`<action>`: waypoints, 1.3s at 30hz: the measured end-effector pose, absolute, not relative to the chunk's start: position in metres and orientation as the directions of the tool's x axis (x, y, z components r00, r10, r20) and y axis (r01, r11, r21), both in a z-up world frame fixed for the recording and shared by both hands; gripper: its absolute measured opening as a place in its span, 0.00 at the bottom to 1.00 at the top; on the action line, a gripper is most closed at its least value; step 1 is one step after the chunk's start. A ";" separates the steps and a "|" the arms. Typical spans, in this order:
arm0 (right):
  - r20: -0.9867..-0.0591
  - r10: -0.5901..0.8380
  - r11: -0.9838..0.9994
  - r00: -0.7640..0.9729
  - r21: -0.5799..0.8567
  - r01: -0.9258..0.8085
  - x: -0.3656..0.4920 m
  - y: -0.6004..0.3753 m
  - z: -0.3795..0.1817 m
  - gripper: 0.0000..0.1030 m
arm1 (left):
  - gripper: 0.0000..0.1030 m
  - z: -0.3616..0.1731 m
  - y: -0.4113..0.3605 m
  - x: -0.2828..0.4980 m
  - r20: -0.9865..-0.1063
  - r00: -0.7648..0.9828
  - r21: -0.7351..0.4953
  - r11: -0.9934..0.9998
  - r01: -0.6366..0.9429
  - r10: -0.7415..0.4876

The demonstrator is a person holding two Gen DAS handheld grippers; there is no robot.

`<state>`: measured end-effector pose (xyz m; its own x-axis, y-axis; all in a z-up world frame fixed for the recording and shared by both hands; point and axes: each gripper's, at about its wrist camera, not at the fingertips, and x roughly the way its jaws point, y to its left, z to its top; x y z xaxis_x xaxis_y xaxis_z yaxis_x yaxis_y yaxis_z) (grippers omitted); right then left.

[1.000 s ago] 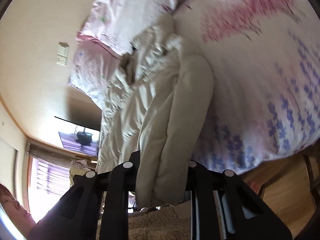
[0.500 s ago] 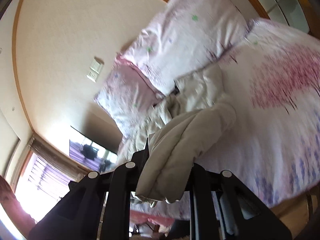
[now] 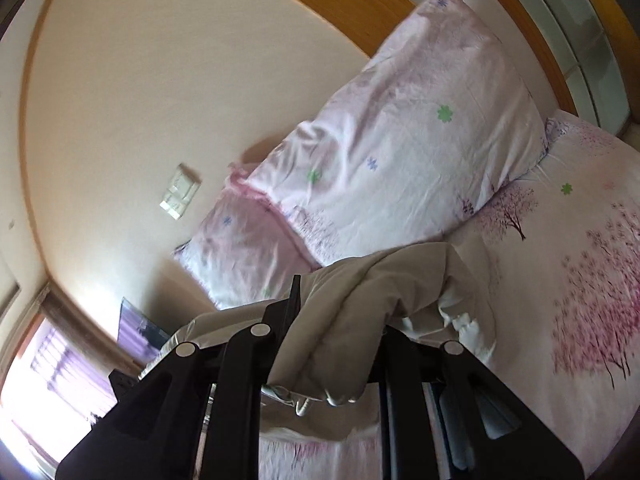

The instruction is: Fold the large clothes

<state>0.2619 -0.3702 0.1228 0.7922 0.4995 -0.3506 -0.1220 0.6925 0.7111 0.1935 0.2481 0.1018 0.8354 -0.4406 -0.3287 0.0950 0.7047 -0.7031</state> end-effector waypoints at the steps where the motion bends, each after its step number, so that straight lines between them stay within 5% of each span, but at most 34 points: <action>1: -0.367 0.486 0.695 0.793 0.713 -0.096 0.277 -0.369 0.121 0.15 | 0.10 0.102 0.248 0.209 -0.341 0.836 -0.701 0.709 0.078 -0.430; 15: -0.708 0.292 0.728 0.643 0.601 0.331 0.440 -0.357 0.018 0.20 | 0.10 0.025 0.239 0.371 -0.596 0.741 -0.650 0.728 -0.218 -0.310; 18: -0.739 0.292 0.696 0.607 0.599 0.396 0.451 -0.358 0.002 0.30 | 0.13 0.012 0.236 0.389 -0.636 0.707 -0.629 0.739 -0.242 -0.310; 22: -0.706 0.340 0.630 0.621 0.661 0.408 0.453 -0.365 -0.004 0.60 | 0.17 -0.006 0.238 0.401 -0.668 0.664 -0.637 0.720 -0.275 -0.337; 26: -0.657 0.378 0.592 0.652 0.713 0.375 0.445 -0.375 0.000 0.70 | 0.24 -0.012 0.239 0.403 -0.656 0.660 -0.656 0.710 -0.257 -0.367; 29: -0.625 0.372 0.608 0.687 0.723 0.328 0.433 -0.383 0.011 0.70 | 0.48 -0.011 0.244 0.400 -0.614 0.668 -0.709 0.666 -0.233 -0.421; 31: -0.614 0.335 0.640 0.714 0.705 0.306 0.422 -0.388 0.022 0.70 | 0.77 -0.004 0.250 0.390 -0.579 0.699 -0.727 0.654 -0.210 -0.419; 35: -0.617 0.251 0.787 0.745 0.579 0.214 0.397 -0.375 0.050 0.62 | 0.78 0.027 0.252 0.362 -0.559 0.760 -0.659 0.734 -0.165 -0.331; 39: -0.645 0.266 0.896 0.717 0.440 0.063 0.382 -0.335 0.061 0.40 | 0.76 0.054 0.225 0.329 -0.563 0.779 -0.521 0.850 -0.077 -0.274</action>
